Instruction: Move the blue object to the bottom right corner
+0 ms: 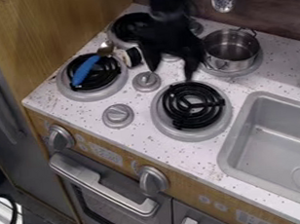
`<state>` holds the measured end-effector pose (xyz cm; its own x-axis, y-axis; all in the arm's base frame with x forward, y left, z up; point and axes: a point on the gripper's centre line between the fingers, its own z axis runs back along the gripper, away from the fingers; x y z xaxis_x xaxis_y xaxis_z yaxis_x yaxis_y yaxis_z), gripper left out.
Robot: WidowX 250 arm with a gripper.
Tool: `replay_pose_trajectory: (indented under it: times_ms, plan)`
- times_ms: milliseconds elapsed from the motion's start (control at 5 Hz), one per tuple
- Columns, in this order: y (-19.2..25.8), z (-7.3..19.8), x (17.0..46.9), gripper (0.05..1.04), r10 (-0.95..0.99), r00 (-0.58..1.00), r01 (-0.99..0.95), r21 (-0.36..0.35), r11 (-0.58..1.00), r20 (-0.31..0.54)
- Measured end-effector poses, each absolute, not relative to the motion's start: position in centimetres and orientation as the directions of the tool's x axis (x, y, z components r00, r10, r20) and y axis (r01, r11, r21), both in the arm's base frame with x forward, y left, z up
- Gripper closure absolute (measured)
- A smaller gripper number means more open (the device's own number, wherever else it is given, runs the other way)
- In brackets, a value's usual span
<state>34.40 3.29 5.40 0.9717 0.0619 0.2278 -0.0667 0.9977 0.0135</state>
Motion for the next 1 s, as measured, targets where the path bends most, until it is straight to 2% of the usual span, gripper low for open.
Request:
replay_pose_trajectory:
  times_ms: [400,600,1000]
  plan:
    - [12.9,4.1,36.7,0.085,0.278,0.938,-0.300,0.083,0.950,0.207]
    - [15.6,3.6,37.0,0.085,0.326,0.921,-0.352,0.096,0.931,0.212]
    - [18.9,-0.3,36.9,0.085,0.366,0.920,-0.380,0.101,0.919,0.139]
